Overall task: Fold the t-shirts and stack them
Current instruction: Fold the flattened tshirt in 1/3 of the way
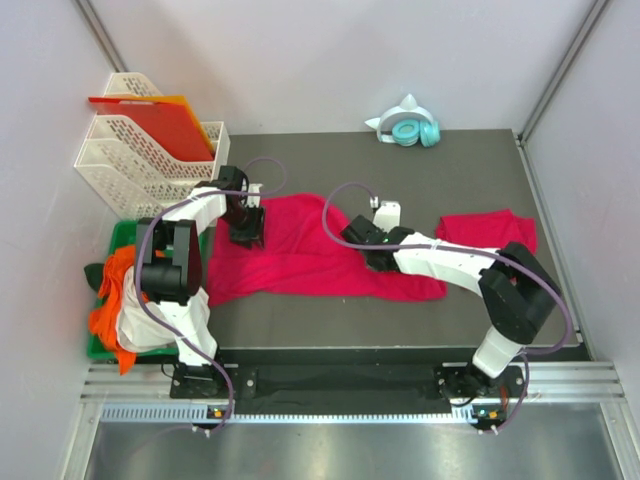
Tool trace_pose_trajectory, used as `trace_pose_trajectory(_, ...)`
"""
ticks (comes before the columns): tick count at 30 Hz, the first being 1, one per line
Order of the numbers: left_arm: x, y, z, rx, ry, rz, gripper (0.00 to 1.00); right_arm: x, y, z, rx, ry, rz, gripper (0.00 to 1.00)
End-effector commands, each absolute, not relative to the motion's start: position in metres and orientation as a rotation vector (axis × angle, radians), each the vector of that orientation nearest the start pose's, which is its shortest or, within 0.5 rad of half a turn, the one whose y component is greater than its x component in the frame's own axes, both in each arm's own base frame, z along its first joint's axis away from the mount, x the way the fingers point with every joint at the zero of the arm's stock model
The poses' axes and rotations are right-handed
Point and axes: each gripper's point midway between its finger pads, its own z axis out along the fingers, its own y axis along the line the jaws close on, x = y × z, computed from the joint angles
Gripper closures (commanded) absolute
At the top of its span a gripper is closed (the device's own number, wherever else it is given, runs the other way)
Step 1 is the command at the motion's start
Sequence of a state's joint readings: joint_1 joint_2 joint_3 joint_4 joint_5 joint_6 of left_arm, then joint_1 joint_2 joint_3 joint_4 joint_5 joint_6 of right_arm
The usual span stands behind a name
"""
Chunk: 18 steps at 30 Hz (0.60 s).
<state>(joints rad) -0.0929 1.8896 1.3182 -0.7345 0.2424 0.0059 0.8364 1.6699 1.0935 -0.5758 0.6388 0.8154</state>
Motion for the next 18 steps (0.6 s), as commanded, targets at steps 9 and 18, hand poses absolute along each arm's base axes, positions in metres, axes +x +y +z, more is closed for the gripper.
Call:
trace_pose_trajectory(9,0.362,-0.076,0.039,0.197,2.86,-0.377,0.53,0.239,0.224,0.03,0.151,2.499,-0.205,1.0)
trace_pose_trajectory(18,0.361,-0.077,0.037,0.195,2.865,-0.386,0.54,0.208,0.234,0.0,0.066,2.619,-0.261,1.0)
